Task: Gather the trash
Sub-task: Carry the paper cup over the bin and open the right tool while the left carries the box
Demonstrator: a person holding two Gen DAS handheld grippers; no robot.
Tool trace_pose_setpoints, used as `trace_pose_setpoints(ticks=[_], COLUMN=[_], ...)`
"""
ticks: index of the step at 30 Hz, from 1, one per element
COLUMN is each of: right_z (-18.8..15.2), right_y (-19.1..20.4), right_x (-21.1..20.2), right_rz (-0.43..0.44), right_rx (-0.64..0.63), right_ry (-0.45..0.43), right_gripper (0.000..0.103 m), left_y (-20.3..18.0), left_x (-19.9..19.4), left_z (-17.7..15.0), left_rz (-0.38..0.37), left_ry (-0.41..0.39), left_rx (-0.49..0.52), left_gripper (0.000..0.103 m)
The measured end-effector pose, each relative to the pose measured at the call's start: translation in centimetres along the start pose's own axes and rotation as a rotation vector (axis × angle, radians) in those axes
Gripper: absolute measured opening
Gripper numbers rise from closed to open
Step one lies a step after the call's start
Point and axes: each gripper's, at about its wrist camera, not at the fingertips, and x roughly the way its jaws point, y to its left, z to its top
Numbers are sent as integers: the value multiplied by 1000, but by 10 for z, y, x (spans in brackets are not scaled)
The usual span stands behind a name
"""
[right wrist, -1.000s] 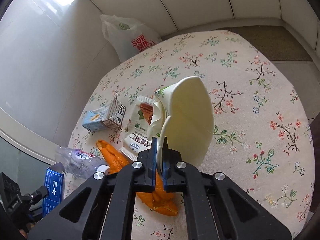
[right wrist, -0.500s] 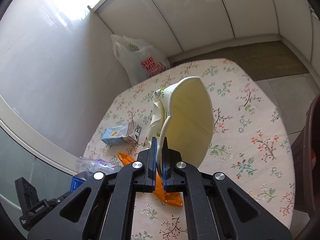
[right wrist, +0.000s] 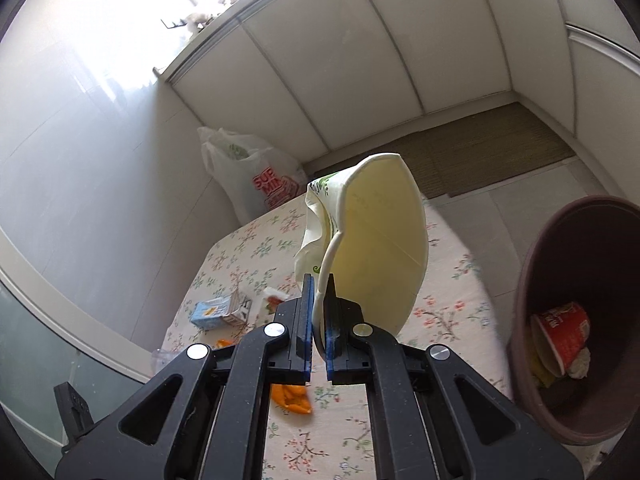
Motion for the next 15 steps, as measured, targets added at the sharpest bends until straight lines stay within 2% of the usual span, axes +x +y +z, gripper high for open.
trace_pose_setpoints(ticks=[8,12,15], right_z=[6,2,-1], right_y=[-47,-74,-85], right_x=[-26,-32,-35], right_rz=[-159,-234,-292], right_rx=[99,179,191], right_ry=[-45,-36,-29], right_gripper=[4,5,6], left_y=[-4,-6,-10], left_x=[4,6,8], left_z=[-4,-6,-7], left_rz=[2,7,8], left_ry=[8,13,16], left_rx=[14,20,28], left_gripper=[60,60,60])
